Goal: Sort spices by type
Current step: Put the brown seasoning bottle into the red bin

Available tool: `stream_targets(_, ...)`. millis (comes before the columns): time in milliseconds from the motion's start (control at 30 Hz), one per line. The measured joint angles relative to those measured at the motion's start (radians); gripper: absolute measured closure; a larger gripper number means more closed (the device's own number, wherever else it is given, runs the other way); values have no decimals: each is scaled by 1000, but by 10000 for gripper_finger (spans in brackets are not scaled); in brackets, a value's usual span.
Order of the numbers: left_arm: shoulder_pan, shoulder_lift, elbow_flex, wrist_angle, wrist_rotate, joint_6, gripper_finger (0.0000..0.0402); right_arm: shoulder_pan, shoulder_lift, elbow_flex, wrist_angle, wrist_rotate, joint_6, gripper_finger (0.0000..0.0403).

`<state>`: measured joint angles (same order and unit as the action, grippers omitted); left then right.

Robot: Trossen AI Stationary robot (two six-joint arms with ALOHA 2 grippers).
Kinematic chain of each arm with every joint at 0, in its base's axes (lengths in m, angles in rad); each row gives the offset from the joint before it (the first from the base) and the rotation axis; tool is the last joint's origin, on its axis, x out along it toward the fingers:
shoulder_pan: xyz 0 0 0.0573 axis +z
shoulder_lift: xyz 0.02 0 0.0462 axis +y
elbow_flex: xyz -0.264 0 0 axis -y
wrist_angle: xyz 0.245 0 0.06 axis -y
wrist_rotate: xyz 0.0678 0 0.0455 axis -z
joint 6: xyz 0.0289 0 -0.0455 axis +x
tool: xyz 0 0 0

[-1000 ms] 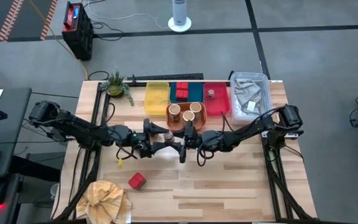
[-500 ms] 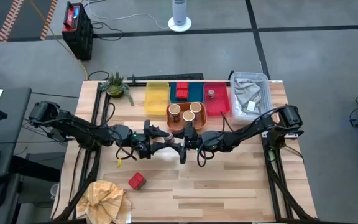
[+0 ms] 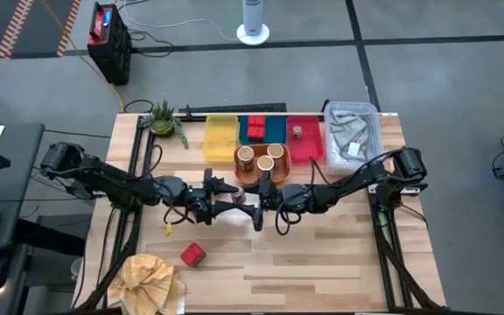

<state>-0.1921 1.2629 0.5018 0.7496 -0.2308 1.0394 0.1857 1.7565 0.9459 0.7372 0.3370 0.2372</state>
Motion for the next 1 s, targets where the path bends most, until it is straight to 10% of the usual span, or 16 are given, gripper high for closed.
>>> stream_targets(500, -28, 0, 0, -240, 0, 63, 140, -56, -50, 220, -722, -162, 156, 111)
stream_targets(1000, -50, 0, 0, -239, -6, 134, 140, -71, -3, 265, -735, -276, 174, 110)
